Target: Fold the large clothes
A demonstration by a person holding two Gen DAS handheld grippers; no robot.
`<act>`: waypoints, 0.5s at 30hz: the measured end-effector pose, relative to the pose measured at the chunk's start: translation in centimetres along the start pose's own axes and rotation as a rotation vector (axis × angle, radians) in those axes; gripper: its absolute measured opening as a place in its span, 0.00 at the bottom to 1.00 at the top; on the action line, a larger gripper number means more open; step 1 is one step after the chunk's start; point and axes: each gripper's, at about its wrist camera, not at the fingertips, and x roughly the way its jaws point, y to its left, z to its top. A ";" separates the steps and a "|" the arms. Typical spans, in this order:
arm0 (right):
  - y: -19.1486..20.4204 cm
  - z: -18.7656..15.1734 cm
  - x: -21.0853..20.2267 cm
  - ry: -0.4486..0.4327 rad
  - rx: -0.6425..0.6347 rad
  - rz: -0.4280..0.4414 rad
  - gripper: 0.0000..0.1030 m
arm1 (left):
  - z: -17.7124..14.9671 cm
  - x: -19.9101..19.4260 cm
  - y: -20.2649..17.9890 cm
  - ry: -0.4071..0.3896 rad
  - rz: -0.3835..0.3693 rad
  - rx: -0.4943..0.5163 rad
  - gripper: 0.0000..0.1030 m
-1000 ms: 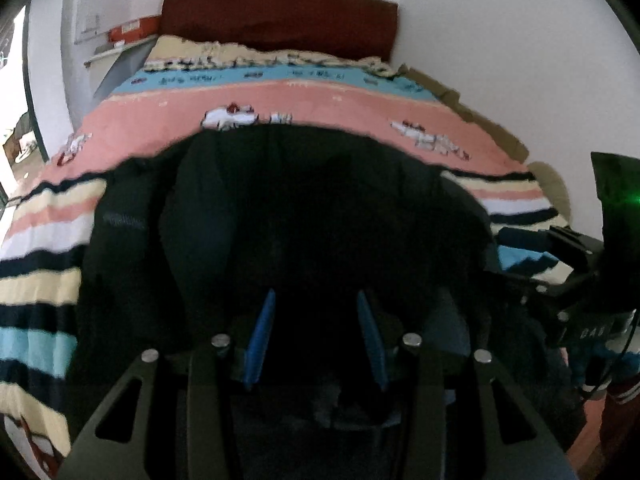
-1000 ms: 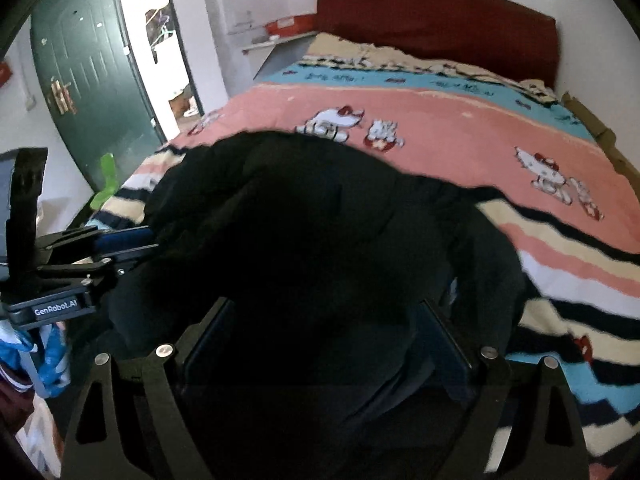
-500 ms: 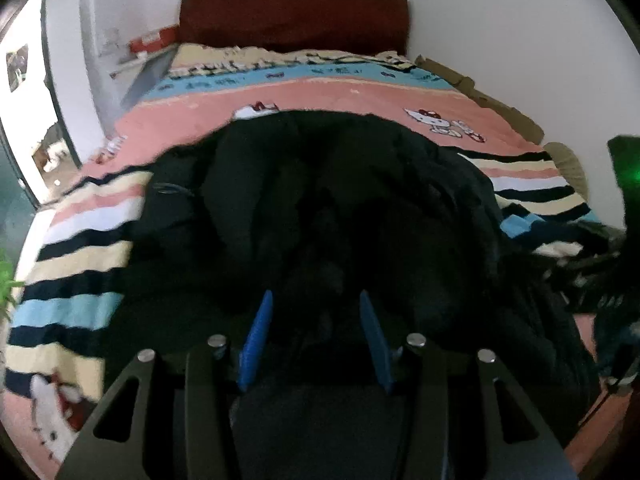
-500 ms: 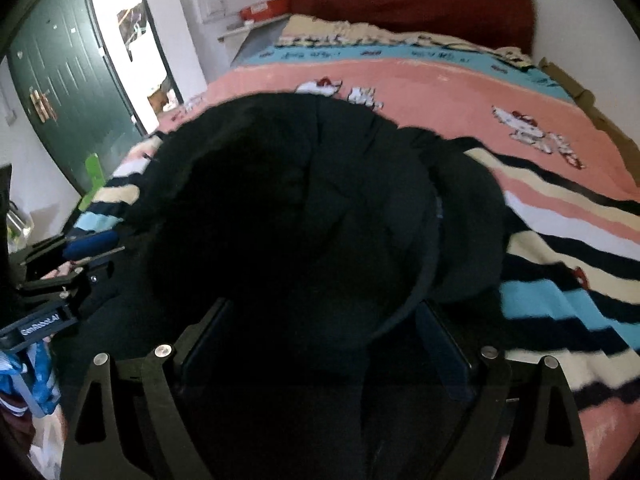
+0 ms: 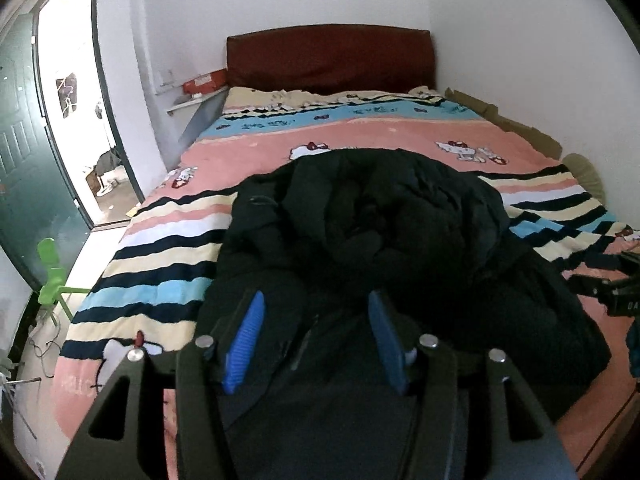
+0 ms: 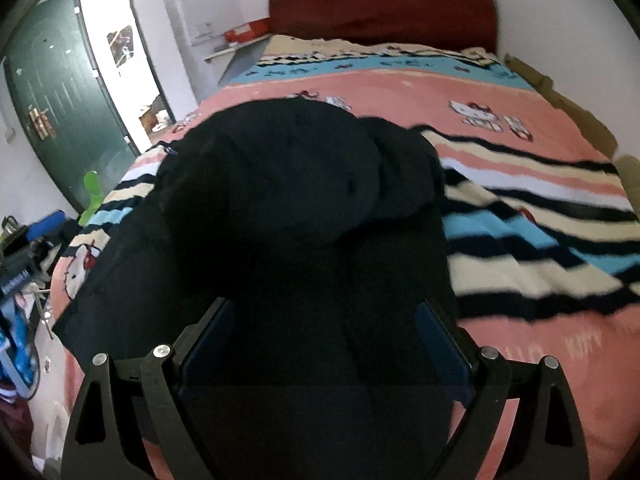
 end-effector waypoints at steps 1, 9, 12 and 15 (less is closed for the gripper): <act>-0.5 -0.7 -0.2 0.005 0.008 -0.014 0.89 | -0.2 -0.3 0.2 -0.004 0.005 0.002 0.52; -4.2 -4.0 -1.7 0.025 0.069 -0.085 0.92 | -1.7 -1.7 1.9 -0.024 0.038 -0.016 0.53; -5.2 -4.9 -2.2 0.033 0.084 -0.101 0.94 | -2.3 -1.7 2.3 -0.016 0.048 -0.015 0.53; -5.8 -5.7 -2.4 0.043 0.093 -0.113 0.96 | -3.0 -1.4 2.8 -0.004 0.063 -0.010 0.54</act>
